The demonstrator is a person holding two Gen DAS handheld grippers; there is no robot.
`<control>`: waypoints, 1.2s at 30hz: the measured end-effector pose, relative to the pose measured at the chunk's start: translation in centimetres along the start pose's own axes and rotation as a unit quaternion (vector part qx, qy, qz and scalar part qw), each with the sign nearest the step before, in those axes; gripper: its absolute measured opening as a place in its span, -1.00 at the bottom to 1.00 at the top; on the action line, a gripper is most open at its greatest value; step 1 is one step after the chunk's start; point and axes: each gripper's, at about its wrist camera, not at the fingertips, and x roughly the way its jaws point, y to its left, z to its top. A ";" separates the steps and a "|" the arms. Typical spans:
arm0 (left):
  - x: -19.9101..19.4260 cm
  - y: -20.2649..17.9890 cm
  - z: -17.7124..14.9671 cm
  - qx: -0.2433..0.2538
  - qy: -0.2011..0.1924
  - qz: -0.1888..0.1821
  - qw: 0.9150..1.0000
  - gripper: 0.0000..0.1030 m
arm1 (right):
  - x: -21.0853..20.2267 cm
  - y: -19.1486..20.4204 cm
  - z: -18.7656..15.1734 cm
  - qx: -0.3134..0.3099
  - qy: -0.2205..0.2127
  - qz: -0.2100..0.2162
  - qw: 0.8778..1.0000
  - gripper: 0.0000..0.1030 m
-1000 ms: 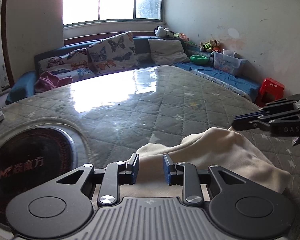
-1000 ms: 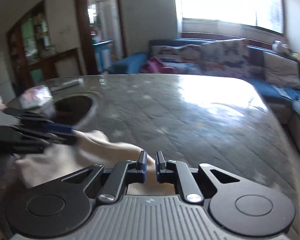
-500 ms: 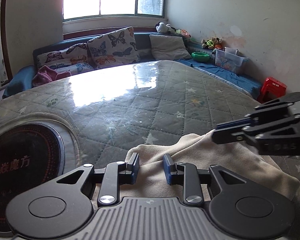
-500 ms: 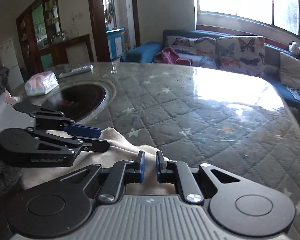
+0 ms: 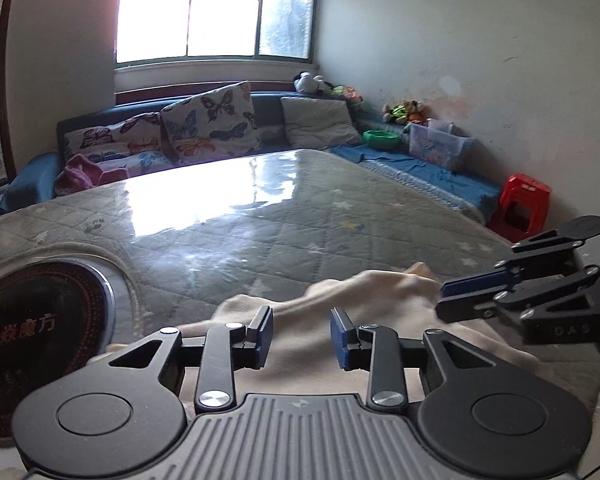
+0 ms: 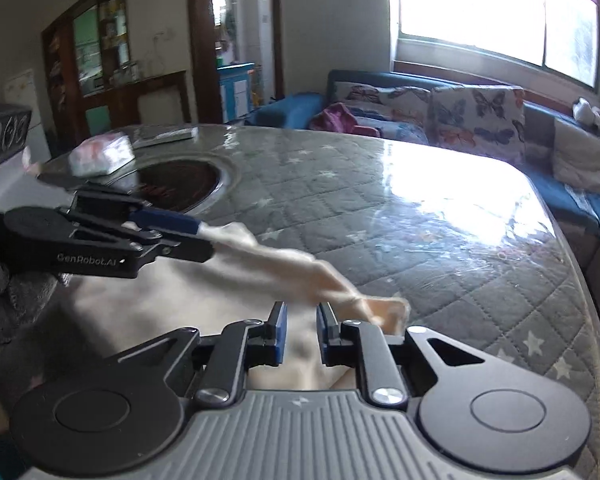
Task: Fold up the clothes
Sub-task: 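Lay the folded hem down and open both tools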
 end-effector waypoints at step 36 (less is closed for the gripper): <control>-5.9 3.5 -3.3 -0.141 0.001 0.039 0.989 0.50 | -2.6 3.8 -2.3 -0.019 -0.045 0.003 0.999 0.30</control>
